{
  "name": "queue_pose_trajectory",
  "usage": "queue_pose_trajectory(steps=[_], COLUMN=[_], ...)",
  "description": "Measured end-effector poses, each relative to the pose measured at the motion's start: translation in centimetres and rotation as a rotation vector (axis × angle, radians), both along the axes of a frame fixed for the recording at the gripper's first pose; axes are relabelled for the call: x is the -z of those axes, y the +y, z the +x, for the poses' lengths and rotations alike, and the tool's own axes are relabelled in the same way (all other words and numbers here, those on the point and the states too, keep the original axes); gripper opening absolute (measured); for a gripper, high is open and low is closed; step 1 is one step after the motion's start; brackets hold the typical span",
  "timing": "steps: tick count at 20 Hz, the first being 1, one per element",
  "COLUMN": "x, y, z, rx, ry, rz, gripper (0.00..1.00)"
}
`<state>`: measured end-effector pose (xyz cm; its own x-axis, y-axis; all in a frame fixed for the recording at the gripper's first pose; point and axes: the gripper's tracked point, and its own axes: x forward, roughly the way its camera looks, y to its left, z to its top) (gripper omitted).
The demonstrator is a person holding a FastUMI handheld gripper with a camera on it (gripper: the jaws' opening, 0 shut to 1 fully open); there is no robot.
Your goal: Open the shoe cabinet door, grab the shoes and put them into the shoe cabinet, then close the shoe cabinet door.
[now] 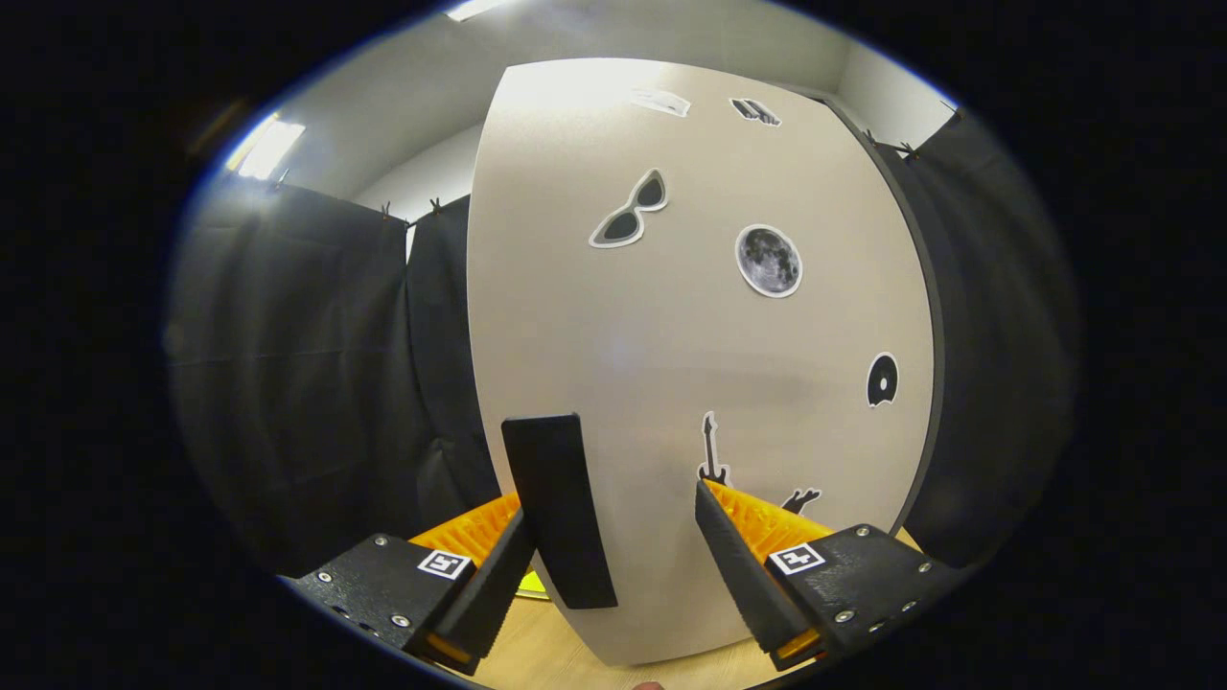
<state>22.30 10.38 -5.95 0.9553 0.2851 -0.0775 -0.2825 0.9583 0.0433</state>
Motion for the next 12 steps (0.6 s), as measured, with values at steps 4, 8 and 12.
queue_pose_trajectory(steps=[4,8,12], x=[0.04,0.13,0.32], y=[0.11,0.30,0.37], z=[0.26,0.67,0.92], rx=[0.033,0.063,0.091], ry=[0.001,-0.006,-0.012], rz=[0.011,0.011,0.003], gripper=[0.97,0.97,0.97])
